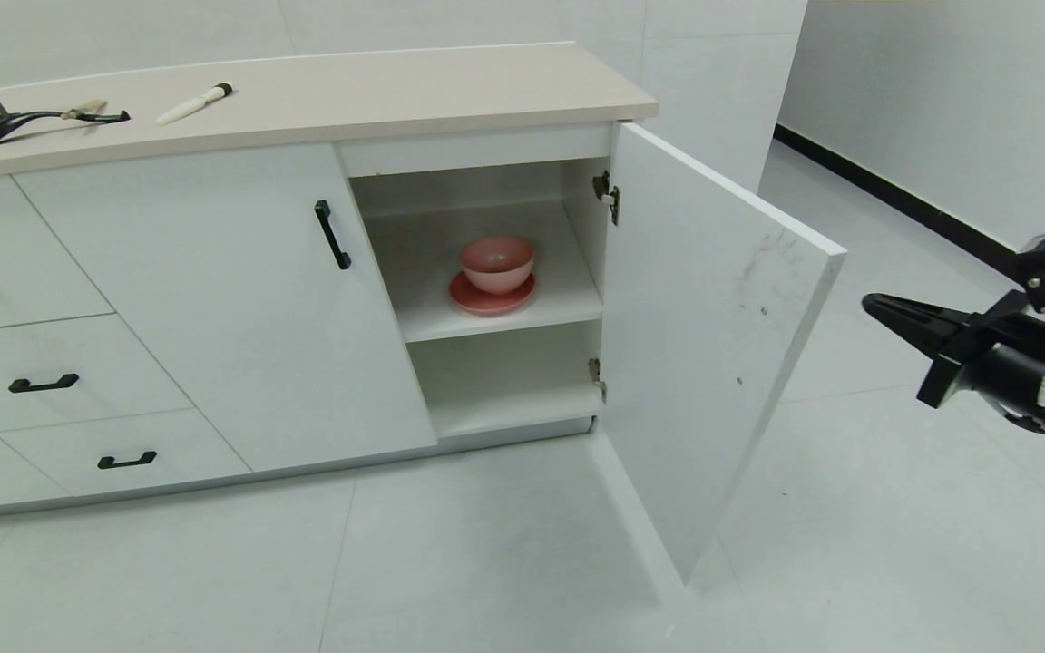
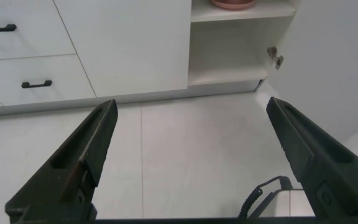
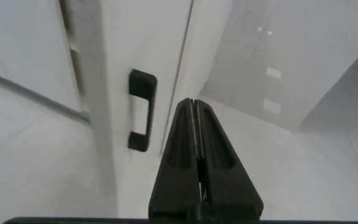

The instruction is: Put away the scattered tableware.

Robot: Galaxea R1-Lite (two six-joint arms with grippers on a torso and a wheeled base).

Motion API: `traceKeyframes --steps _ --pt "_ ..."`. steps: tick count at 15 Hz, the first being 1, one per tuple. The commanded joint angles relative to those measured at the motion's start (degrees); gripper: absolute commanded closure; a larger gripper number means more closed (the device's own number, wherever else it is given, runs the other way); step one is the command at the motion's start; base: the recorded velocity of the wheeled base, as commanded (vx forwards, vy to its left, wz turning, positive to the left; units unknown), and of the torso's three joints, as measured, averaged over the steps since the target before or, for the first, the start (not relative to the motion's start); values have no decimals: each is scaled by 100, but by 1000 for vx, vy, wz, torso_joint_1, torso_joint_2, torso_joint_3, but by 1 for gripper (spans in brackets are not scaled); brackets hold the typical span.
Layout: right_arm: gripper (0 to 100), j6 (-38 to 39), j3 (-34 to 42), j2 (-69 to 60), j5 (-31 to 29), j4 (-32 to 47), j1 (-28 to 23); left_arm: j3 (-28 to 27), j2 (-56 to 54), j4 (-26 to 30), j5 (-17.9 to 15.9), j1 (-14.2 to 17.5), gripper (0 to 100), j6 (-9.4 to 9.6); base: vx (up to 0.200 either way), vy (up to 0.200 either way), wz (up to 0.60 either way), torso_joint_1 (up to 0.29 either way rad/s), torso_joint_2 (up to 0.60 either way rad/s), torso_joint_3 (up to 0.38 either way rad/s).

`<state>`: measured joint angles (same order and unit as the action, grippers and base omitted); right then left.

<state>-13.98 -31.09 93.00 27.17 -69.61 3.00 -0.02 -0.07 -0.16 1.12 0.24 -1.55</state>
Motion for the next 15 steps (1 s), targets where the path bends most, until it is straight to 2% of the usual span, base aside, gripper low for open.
traceKeyframes --steps 1,5,15 --pt "100 -8 -583 948 16 -26 43 2 7 7 2 2 0 5 0 0 0 0 0 0" --pt "100 -8 -1145 1247 16 -35 104 2 7 7 2 2 0 -3 0 0 0 0 0 0" --pt "100 -26 -1251 1247 157 -246 588 2 7 7 2 2 0 -21 0 0 0 0 0 0"
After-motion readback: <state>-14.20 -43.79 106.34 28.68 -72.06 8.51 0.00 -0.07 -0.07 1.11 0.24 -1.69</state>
